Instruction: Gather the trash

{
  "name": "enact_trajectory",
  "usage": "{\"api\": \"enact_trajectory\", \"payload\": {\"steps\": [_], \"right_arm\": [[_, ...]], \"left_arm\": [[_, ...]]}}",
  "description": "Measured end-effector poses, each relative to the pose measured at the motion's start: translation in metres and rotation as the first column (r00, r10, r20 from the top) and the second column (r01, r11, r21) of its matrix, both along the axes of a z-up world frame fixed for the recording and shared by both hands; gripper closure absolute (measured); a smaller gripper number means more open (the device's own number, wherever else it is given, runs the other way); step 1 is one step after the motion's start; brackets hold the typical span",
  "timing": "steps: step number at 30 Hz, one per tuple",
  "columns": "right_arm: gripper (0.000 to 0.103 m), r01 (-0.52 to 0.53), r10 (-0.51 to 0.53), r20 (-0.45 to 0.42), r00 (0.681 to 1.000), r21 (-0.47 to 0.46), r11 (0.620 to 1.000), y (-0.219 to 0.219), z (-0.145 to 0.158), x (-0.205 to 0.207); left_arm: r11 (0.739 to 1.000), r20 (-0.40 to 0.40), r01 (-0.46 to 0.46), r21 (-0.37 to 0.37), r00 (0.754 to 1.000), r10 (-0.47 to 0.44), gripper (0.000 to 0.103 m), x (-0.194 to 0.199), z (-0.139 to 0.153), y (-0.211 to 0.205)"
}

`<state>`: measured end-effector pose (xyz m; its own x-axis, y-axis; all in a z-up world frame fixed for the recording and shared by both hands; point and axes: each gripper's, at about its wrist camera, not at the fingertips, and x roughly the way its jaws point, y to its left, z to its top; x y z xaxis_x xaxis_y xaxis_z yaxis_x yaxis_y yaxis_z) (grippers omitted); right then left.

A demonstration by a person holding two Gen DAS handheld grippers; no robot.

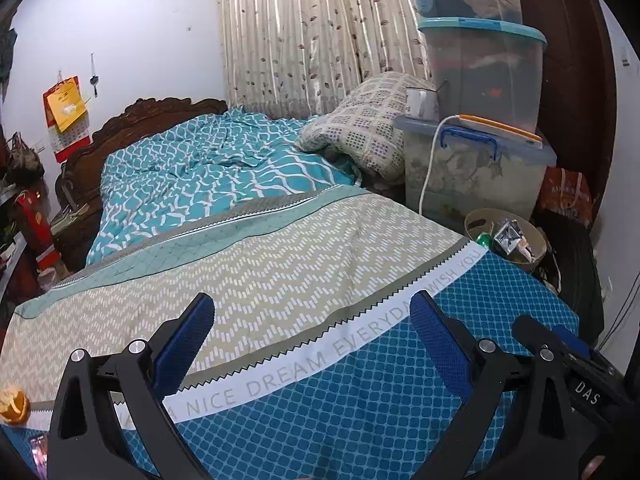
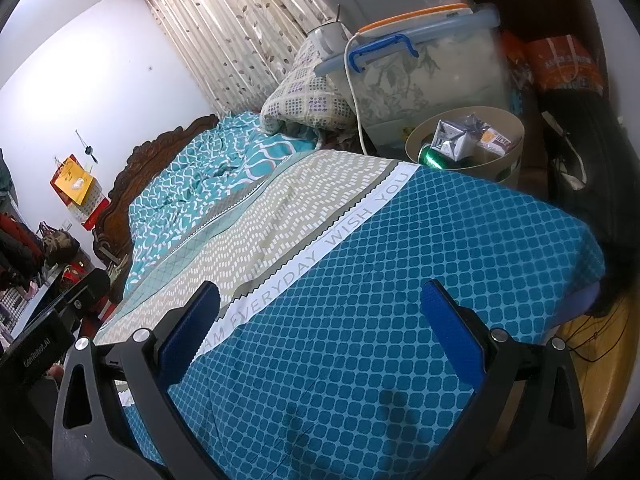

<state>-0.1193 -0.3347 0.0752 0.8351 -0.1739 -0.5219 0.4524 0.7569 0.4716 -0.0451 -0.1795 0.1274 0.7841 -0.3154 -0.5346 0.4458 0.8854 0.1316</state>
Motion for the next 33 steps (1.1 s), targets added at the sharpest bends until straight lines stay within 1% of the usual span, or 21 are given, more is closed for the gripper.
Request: {"api": "enact_trajectory", "payload": {"steps": [4, 10, 18, 24, 33], "right_arm": [[0.004, -0.007, 0.007, -0.006, 1.0, 0.002, 1.0, 0.002, 0.001, 0.002], [0.004, -0.003, 0.003, 0.009, 1.0, -0.027, 1.0, 0.003, 0.006, -0.001], [0.004, -0.009, 0.009, 0.004, 1.0, -0.017, 1.0, 0.0, 0.004, -0.001], [0.004, -0.007, 0.007, 0.003, 1.0, -0.013, 1.0, -0.003, 0.002, -0.001], [0.004, -0.006, 0.006, 0.002, 1.0, -0.01, 1.0, -0.004, 0.001, -0.001]], "left_arm": [[1.0, -0.022, 0.017, 0.019, 1.0, -0.016, 0.009, 0.002, -0.006, -0.005], [0.999, -0.052, 0.035, 0.014, 0.998, -0.034, 0.009, 0.003, -0.01, -0.007], [0.999, -0.058, 0.021, 0.03, 0.998, -0.019, 0.009, 0.004, -0.014, -0.009], [0.997, -0.045, 0.002, 0.073, 0.999, 0.001, 0.009, 0.003, -0.017, -0.014], [0.996, -0.049, -0.005, 0.084, 0.999, 0.01, 0.009, 0.004, -0.019, -0.015]]}}
